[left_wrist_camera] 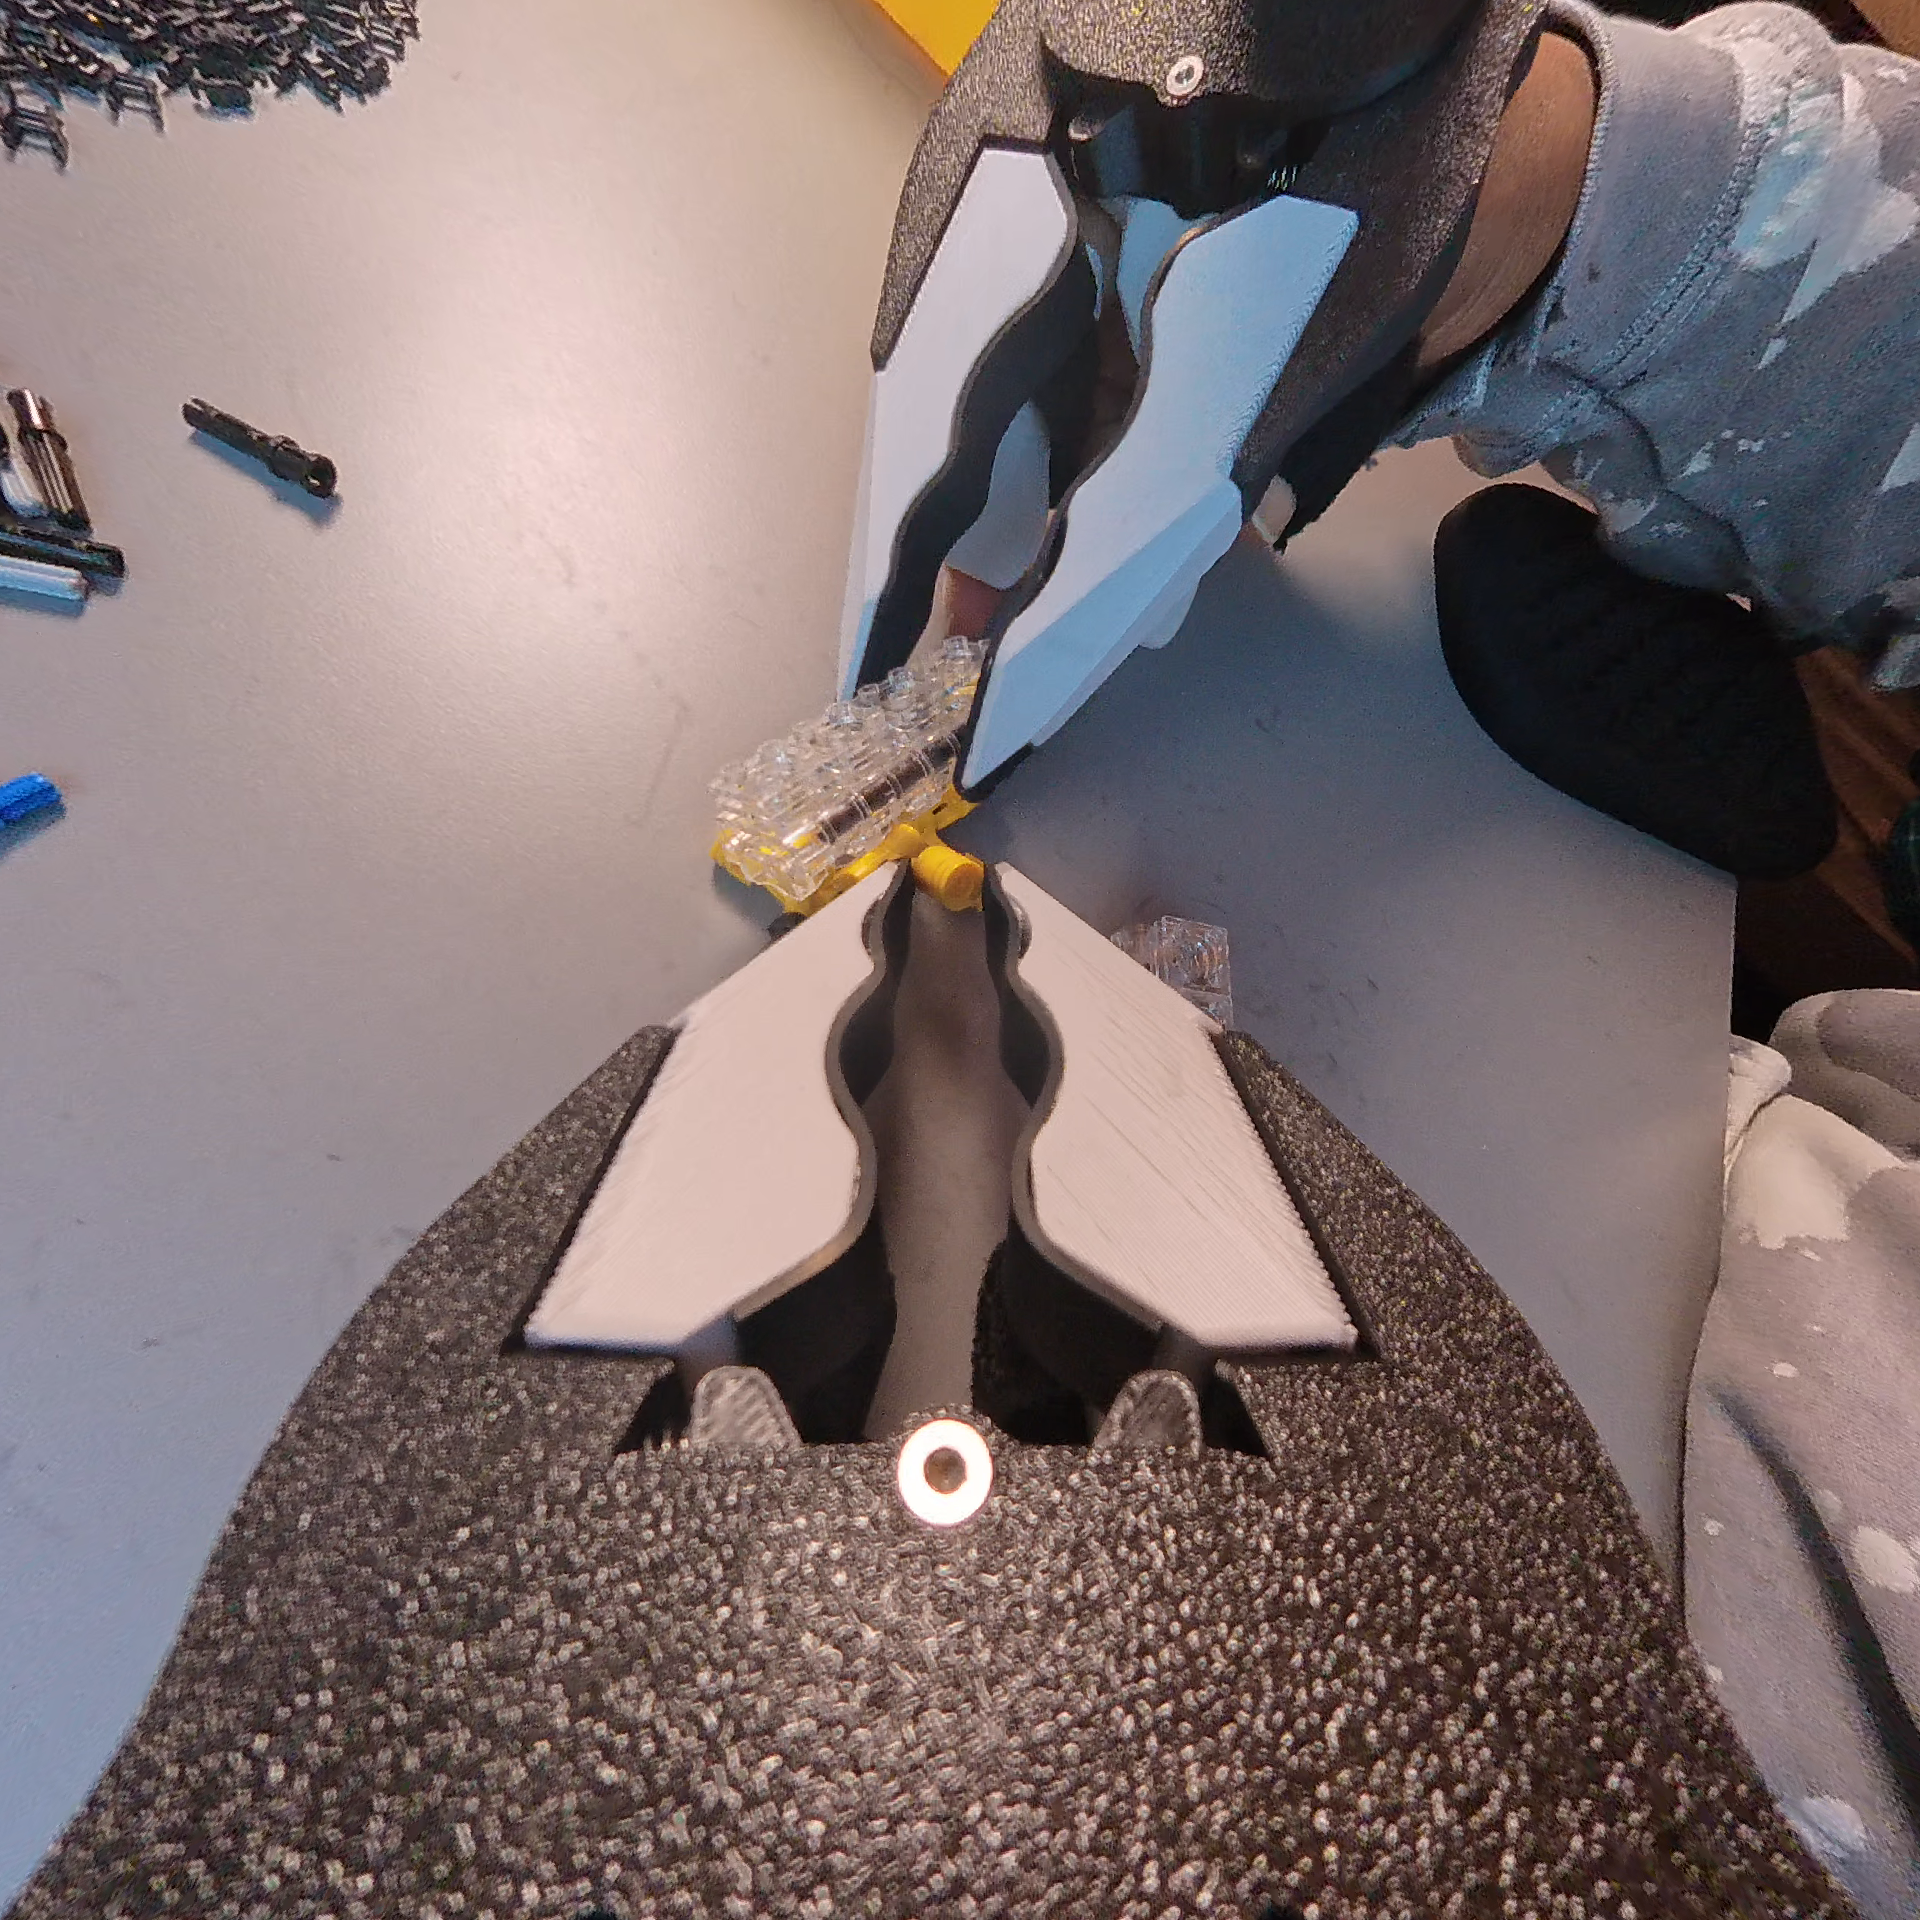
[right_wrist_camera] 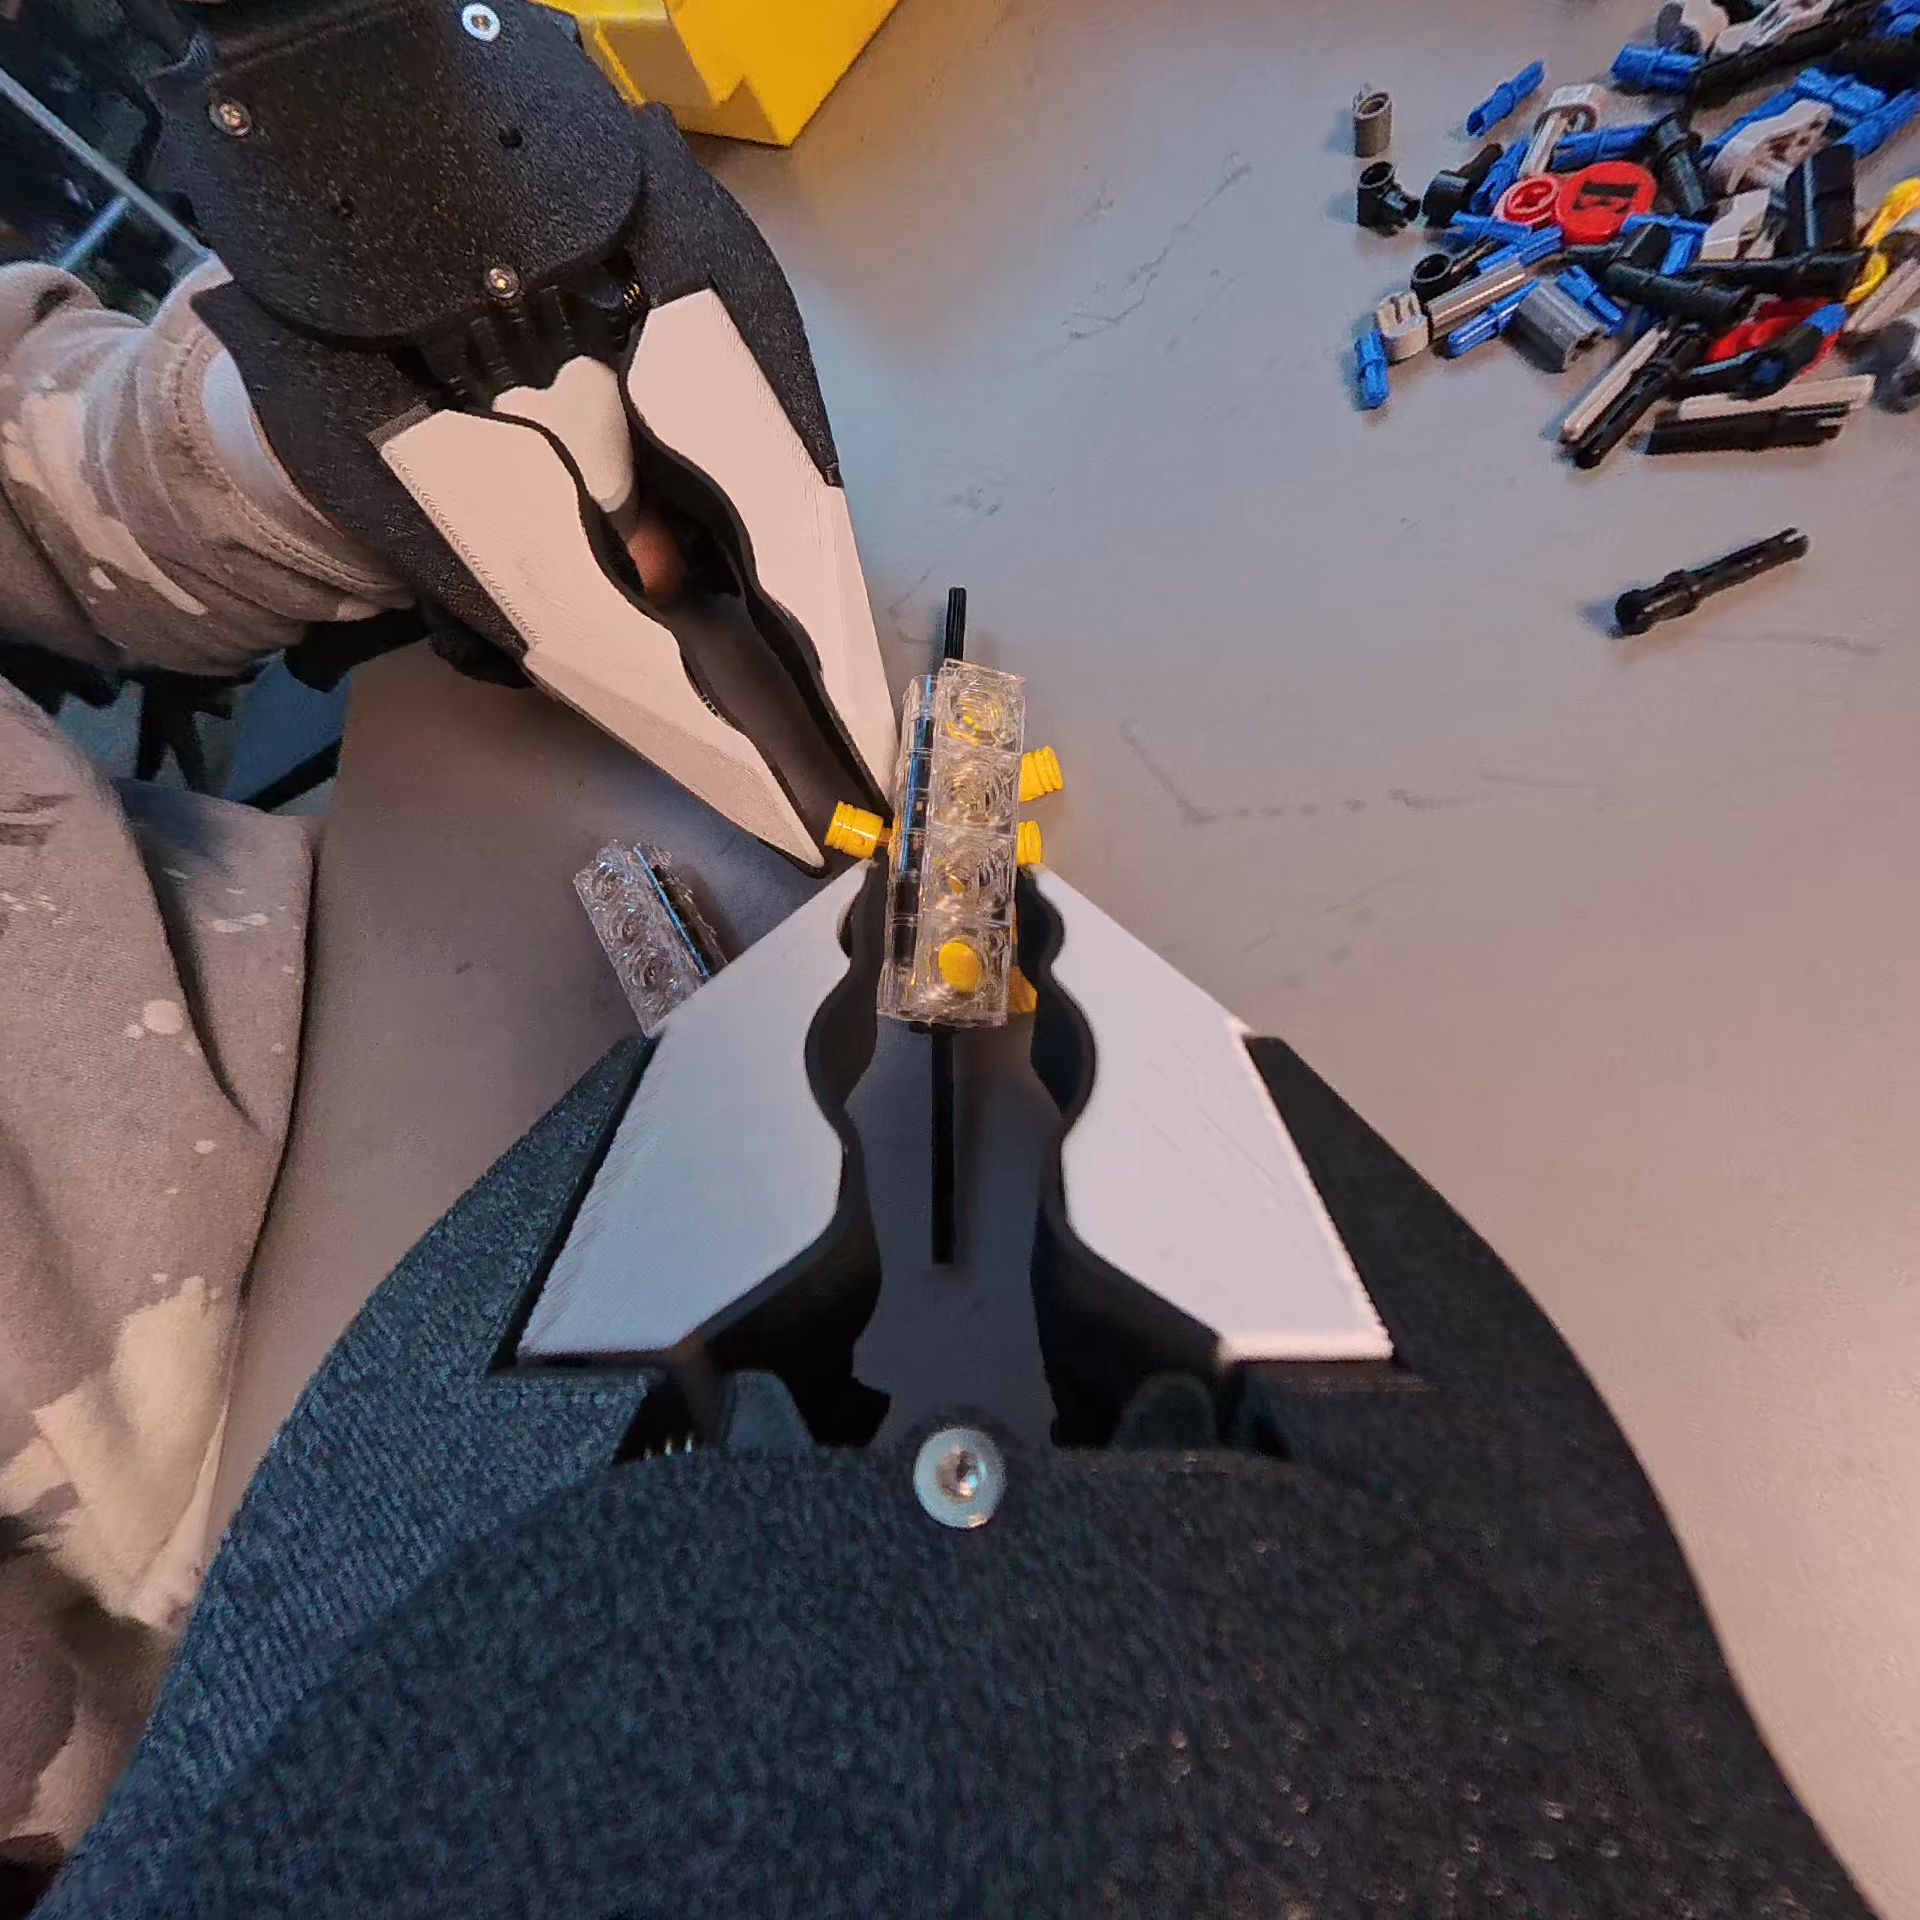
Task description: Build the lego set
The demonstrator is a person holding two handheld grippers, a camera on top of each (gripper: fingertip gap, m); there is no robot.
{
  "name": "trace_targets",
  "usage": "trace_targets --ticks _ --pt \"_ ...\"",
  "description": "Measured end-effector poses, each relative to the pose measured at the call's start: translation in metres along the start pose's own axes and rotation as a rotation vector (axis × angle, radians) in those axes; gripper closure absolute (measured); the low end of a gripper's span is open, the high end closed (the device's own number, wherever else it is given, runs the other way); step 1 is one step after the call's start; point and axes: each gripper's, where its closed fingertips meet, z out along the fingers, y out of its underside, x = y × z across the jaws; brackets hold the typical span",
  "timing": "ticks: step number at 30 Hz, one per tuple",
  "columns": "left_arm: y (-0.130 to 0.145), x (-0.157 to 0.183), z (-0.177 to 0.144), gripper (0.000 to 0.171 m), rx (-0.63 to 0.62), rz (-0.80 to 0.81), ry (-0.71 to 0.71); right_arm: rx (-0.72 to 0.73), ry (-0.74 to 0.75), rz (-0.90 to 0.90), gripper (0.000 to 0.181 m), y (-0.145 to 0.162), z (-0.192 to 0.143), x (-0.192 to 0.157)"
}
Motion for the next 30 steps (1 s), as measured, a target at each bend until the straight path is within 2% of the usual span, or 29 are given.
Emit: trace_targets --ticks 16,21,30 --pt "-0.003 -0.009 -0.003 0.155 0.014 0.055 -0.097 -0.026 -0.082 0.103 0.156 0.0 0.0 0.0" --pt "-0.004 -0.014 -0.004 0.161 0.027 0.064 -0.117 -0.034 -0.128 0.145 0.156 -0.001 -0.001 0.0" --pt "-0.006 -0.017 -0.001 0.161 0.036 0.08 -0.142 -0.021 -0.148 0.189 0.156 -0.001 -0.002 0.0"
